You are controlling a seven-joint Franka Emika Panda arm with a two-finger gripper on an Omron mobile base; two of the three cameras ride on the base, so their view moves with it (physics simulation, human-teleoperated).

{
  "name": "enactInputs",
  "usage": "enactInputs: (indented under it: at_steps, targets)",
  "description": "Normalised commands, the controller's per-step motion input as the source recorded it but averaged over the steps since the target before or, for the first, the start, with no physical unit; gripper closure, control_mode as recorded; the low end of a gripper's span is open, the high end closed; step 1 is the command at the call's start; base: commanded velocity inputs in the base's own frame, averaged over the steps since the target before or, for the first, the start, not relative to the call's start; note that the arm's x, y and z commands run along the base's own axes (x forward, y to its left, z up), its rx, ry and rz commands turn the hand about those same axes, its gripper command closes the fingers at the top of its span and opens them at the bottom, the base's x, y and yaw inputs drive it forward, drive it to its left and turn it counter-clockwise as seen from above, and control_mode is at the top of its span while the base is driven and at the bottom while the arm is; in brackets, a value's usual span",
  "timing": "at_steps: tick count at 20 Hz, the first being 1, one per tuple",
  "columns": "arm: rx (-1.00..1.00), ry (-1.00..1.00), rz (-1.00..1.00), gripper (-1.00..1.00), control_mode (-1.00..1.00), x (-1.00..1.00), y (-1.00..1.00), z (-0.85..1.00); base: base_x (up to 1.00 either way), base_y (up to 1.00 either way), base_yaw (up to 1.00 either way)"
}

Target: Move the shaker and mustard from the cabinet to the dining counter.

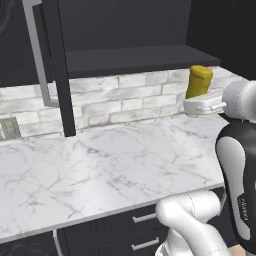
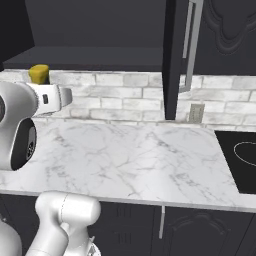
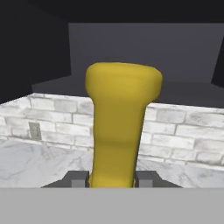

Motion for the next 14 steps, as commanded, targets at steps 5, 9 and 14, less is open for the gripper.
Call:
enactInputs:
  at_steps: [5,9,14]
  targets:
    - [-0.01,0.0,0.0,1.0,-1.0,0.0,0.0,-0.02,0.0,0.0,0.0]
    - [0.0,0.0,0.0,1.0,1.0,0.0,0.0,0.0,-0.11,0.0,0.0]
    - [0.0,0.0,0.0,1.0,1.0,0.0,0.0,0.0,-0.75,-0.45,-0.25]
